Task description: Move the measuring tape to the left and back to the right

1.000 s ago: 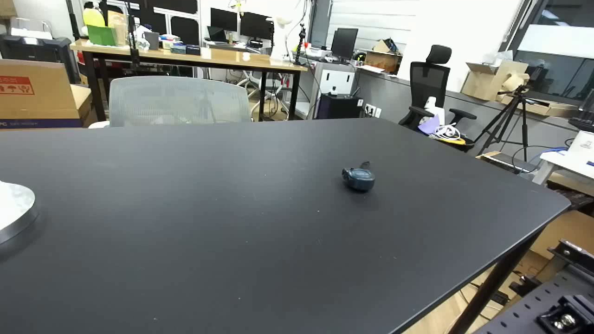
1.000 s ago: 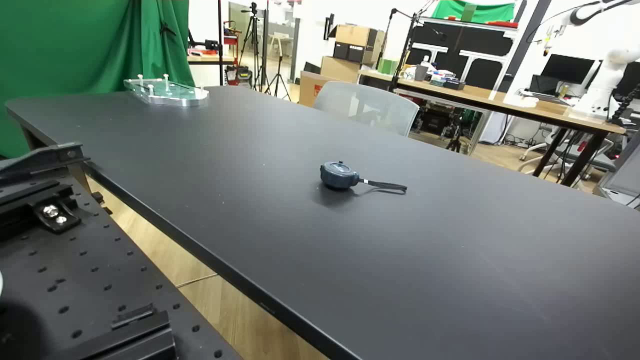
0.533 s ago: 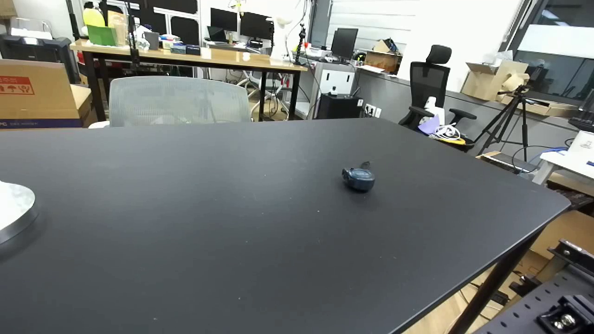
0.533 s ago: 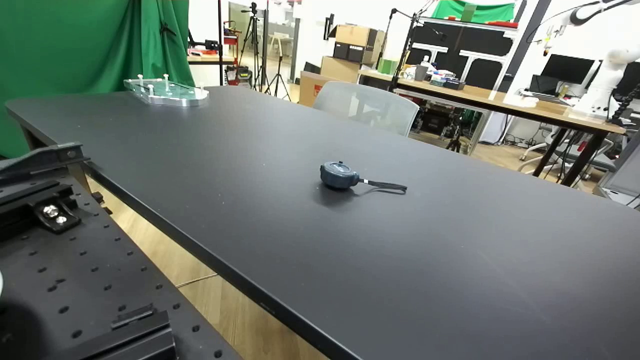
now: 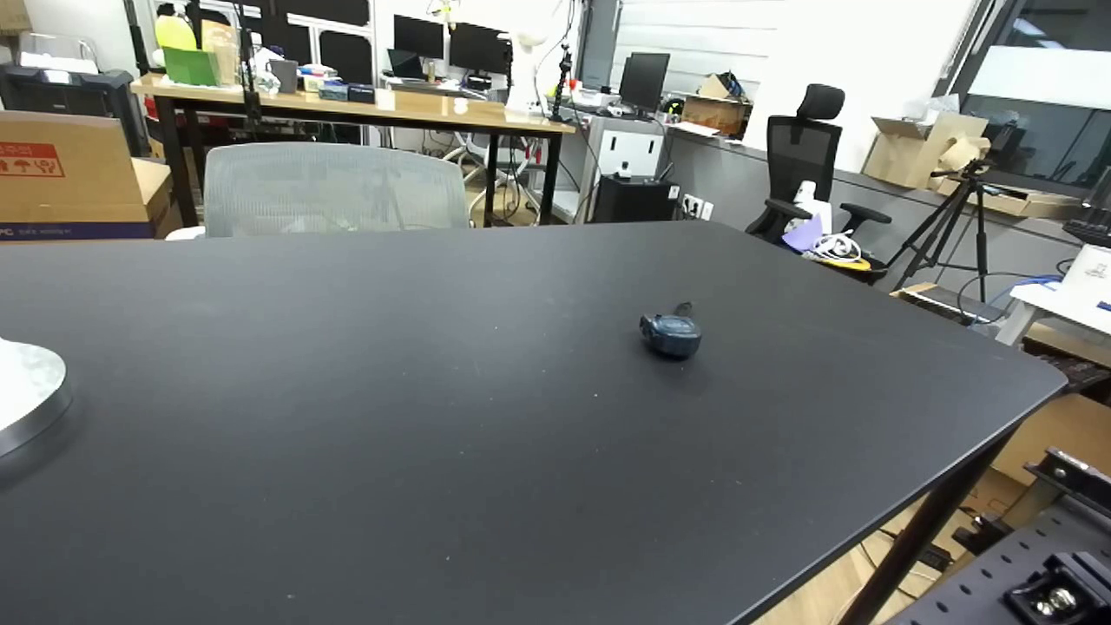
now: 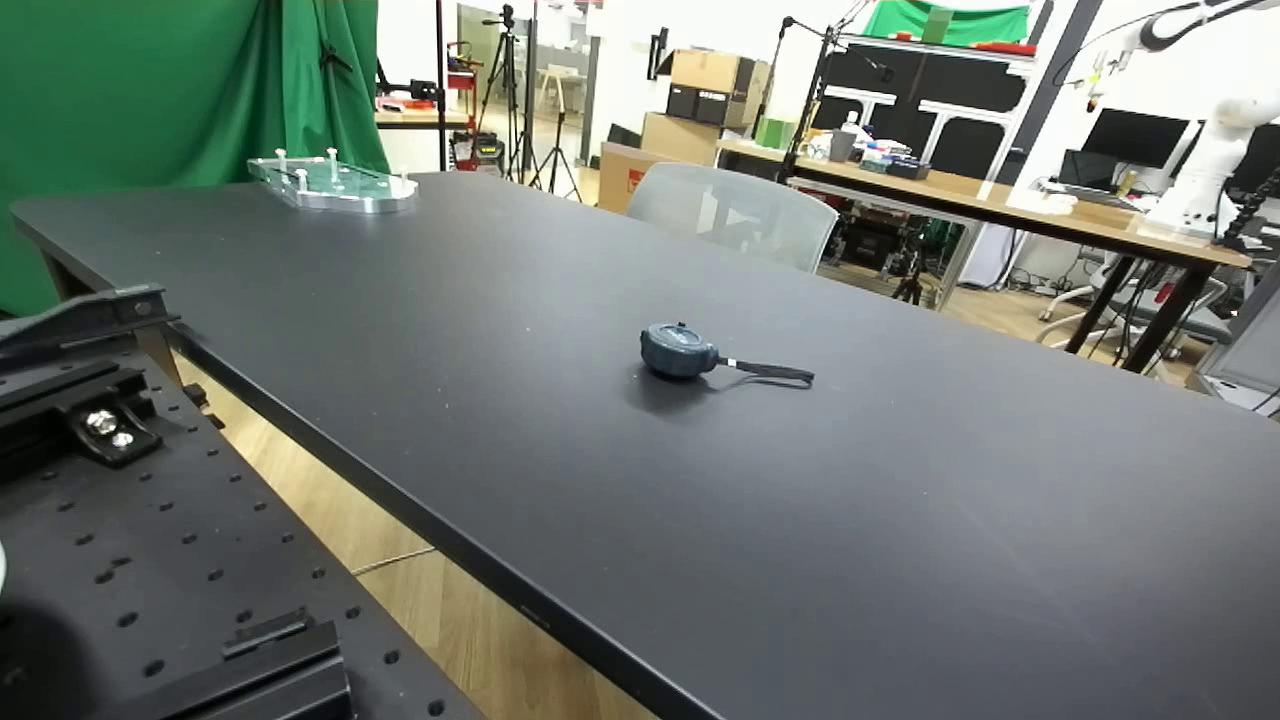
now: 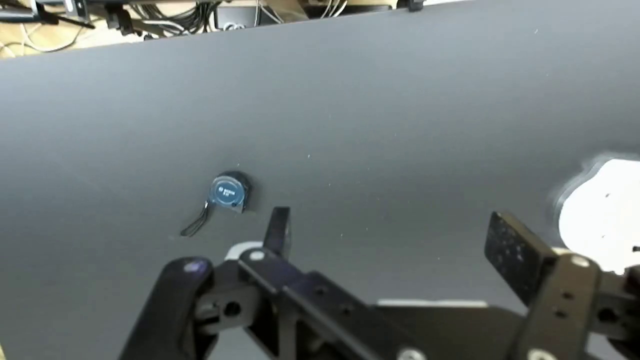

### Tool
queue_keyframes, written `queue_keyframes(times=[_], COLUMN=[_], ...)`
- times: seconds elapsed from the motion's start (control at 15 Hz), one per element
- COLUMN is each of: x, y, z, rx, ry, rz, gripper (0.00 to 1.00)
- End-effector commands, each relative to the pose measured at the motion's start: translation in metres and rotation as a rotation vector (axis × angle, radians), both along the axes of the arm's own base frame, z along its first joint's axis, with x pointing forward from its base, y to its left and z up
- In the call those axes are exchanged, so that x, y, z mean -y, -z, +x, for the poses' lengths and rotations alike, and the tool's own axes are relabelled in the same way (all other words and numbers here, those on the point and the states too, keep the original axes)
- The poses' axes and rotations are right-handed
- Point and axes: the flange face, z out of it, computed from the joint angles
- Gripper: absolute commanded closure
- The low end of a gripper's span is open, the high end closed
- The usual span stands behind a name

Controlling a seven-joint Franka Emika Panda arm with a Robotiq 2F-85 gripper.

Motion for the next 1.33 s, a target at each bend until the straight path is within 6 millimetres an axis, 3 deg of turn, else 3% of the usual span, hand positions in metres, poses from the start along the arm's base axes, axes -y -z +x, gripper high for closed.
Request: queue_keyframes(times=[0.0,0.4,0.73,0.8,0.87,1.07,1.27], x=[0.031,0.125,0.195,0.202,0.192,0.204,0.198], y=[0.016,0.07,0.116,0.12,0.115,0.125,0.126], z=[0.018,0.054,0.068,0.069,0.067,0.07,0.07], rx=[0.116,0.183,0.118,0.106,0.11,0.094,0.101], ry=[0.063,0.221,0.357,0.373,0.345,0.366,0.339], rz=[-0.013,-0.013,0.005,0.022,0.007,0.013,0.019], gripper=[0.0,0.0,0.0,0.0,0.0,0.0,0.0])
